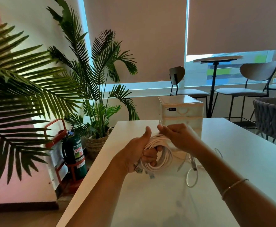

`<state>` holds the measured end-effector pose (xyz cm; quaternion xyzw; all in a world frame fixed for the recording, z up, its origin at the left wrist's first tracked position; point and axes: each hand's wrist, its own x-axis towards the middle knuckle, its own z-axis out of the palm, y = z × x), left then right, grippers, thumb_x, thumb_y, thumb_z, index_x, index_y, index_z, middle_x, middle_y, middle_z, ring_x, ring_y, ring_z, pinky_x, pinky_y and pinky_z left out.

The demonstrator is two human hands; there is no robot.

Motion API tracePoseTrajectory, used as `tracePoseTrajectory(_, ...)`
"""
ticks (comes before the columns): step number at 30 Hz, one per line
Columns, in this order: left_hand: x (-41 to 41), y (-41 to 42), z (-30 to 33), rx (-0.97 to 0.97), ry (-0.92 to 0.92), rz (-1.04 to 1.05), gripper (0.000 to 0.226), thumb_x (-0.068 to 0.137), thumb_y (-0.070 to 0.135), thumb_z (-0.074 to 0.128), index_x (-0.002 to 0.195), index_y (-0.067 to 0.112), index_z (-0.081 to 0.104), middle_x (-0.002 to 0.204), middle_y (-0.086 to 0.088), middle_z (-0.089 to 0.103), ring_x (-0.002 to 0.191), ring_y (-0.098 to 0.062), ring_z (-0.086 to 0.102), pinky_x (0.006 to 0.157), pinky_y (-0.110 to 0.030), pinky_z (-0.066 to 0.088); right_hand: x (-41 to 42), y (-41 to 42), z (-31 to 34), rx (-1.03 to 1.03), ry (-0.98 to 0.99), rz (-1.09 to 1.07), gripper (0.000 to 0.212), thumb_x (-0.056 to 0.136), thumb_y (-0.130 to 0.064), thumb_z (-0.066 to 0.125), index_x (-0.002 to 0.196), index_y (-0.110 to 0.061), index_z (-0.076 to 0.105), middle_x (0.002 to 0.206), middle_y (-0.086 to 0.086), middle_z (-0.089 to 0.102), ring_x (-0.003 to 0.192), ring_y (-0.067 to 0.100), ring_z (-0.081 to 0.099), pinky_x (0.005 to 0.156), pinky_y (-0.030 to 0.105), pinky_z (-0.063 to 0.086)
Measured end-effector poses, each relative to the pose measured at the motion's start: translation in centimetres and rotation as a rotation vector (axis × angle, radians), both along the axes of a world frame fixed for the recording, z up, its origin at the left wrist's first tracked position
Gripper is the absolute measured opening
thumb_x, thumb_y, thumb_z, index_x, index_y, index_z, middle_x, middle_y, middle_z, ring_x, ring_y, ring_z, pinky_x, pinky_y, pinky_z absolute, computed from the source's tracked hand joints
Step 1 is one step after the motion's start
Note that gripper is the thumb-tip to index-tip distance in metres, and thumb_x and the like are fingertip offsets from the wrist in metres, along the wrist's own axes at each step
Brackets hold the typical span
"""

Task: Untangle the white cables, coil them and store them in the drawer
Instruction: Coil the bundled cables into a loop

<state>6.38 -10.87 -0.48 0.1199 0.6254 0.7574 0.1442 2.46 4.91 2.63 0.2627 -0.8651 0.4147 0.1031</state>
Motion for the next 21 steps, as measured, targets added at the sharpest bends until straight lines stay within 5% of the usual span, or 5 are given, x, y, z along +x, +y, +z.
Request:
tracePoseTrajectory(6, -0.9, 0.3, -1.0, 0.136, -0.048, -0.042, 0.056, 0.083, 0.048, 0.034, 0.059, 0.007, 0.064, 0.032, 0.005, 0.037, 0.027, -0.006, 0.034, 0.044, -0.020, 0.032, -0.2, 0.3, -2.3, -0.221, -0.146, 0.124, 0.047, 0.073, -0.057, 0.049, 0.054, -0.018, 0.067, 0.034, -0.008, 0.040, 0.031, 0.003, 0.033, 0.044, 0.017, 0.027)
tracePoseTrajectory(11, -1.5, 0.5, -1.6, 0.219, -0.007, 0.056, 0.048, 0.083, 0.043, 0.040, 0.059, 0.007, 0.063, 0.032, 0.006, 0.035, 0.026, -0.006, 0.031, 0.041, -0.019, 0.032, -0.5, -0.5, -3.4, -0.227, -0.162, 0.096, 0.059, 0.071, -0.069, 0.031, 0.062, -0.020, 0.063, 0.047, -0.007, 0.048, 0.044, 0.004, 0.041, 0.053, 0.022, 0.034)
tracePoseTrajectory(15, -1.9, 0.7, -1.9, 0.325, 0.018, 0.157, 0.051, 0.088, 0.041, 0.037, 0.056, 0.008, 0.059, 0.031, 0.006, 0.032, 0.025, -0.006, 0.030, 0.039, -0.017, 0.038, 0.0, -1.3, -3.9, -0.051, 0.031, 0.048, 0.080, 0.066, -0.085, 0.004, 0.072, -0.024, 0.055, 0.064, -0.007, 0.054, 0.058, 0.005, 0.047, 0.057, 0.022, 0.035)
tracePoseTrajectory(19, -2.4, 0.8, -2.5, 0.376, 0.012, 0.221, 0.055, 0.092, 0.041, 0.034, 0.053, 0.011, 0.060, 0.031, 0.007, 0.032, 0.026, -0.005, 0.031, 0.039, -0.017, 0.039, -0.2, -2.3, -4.4, -0.034, 0.135, -0.015, 0.053, 0.089, -0.065, 0.019, 0.079, -0.024, 0.051, 0.078, -0.009, 0.052, 0.076, 0.013, 0.051, 0.065, 0.028, 0.036)
tracePoseTrajectory(21, -2.5, 0.9, -2.8, 0.427, -0.003, 0.209, 0.053, 0.087, 0.045, 0.037, 0.053, 0.012, 0.060, 0.031, 0.006, 0.032, 0.026, -0.004, 0.031, 0.039, -0.016, 0.039, -0.5, -2.6, -4.6, -0.051, 0.136, -0.005, 0.045, 0.084, -0.060, 0.017, 0.073, -0.027, 0.047, 0.077, -0.008, 0.050, 0.075, 0.012, 0.050, 0.067, 0.028, 0.036)
